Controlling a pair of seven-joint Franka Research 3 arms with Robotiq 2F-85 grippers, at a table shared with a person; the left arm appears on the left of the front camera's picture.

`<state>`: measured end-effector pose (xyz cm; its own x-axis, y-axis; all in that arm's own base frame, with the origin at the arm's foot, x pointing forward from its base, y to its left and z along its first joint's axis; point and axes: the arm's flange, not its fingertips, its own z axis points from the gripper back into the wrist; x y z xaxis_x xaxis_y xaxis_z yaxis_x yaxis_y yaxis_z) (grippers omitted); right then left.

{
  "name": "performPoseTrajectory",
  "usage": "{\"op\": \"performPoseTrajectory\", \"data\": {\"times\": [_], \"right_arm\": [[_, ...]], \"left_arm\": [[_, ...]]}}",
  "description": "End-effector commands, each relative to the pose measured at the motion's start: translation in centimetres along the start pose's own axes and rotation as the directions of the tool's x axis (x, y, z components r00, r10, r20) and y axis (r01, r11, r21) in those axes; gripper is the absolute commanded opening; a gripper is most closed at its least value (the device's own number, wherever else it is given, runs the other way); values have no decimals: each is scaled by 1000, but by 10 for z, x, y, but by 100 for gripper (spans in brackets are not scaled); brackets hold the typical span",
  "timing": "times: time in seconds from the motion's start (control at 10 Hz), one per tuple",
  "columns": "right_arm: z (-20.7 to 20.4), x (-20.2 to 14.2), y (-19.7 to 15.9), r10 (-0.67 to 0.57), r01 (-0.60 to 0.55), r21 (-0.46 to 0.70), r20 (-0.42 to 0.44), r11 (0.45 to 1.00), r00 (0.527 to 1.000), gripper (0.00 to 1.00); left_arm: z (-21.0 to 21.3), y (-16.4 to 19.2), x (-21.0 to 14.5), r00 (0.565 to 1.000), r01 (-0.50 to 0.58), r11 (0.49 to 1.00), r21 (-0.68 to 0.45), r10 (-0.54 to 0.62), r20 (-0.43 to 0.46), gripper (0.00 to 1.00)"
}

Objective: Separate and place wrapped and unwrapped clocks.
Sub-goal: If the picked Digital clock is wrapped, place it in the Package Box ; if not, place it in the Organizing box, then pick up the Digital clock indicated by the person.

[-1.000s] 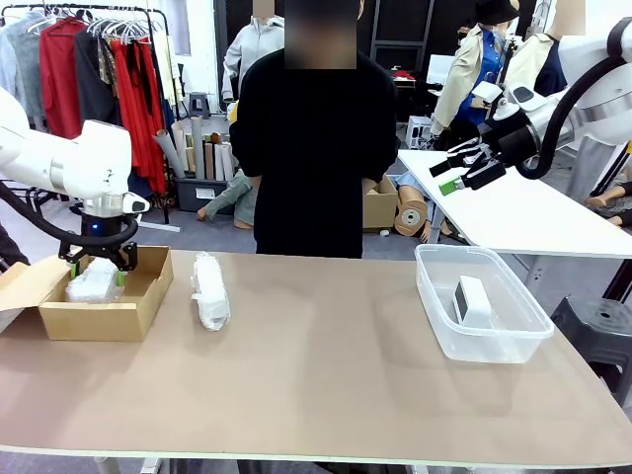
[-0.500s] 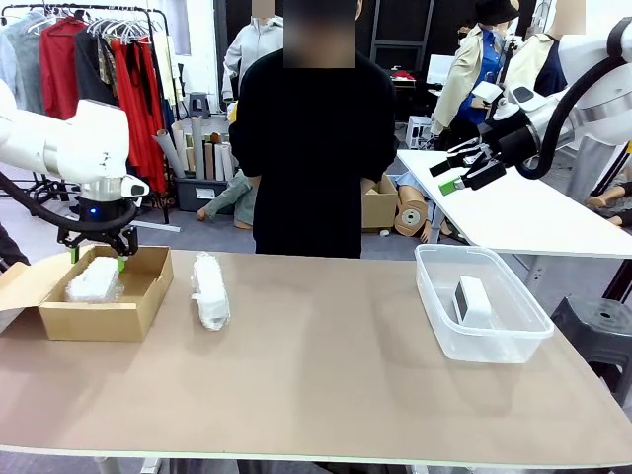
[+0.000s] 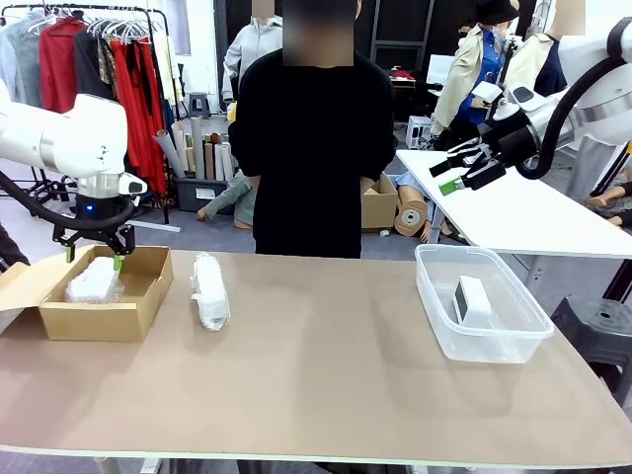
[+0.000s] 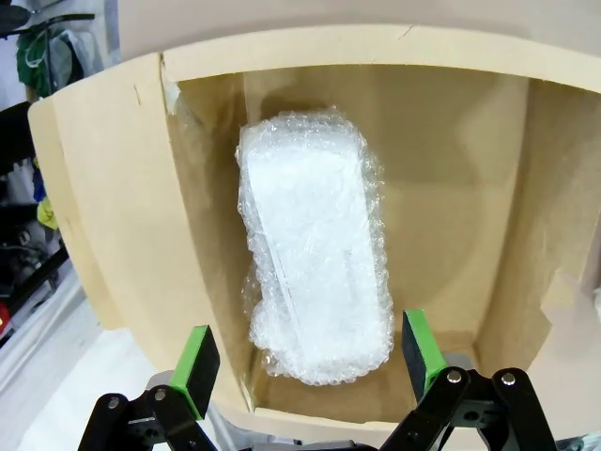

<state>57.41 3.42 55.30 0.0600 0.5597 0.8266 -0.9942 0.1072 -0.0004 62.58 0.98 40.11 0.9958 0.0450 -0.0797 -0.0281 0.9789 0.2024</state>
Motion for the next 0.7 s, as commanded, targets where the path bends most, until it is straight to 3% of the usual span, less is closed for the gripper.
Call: {"op": "performPoseTrajectory", "data": {"times": [0.0,0.6], "right_arm": [[1,2,0,4,-4,-5,1,1000,1000,100],[1,2,0,4,-4,-5,1,1000,1000,100]], "left_arm": [[2,1,1,1000,-1,1000,-2,1,13,100],[2,1,1,1000,-1,1000,-2,1,13,100]]}}
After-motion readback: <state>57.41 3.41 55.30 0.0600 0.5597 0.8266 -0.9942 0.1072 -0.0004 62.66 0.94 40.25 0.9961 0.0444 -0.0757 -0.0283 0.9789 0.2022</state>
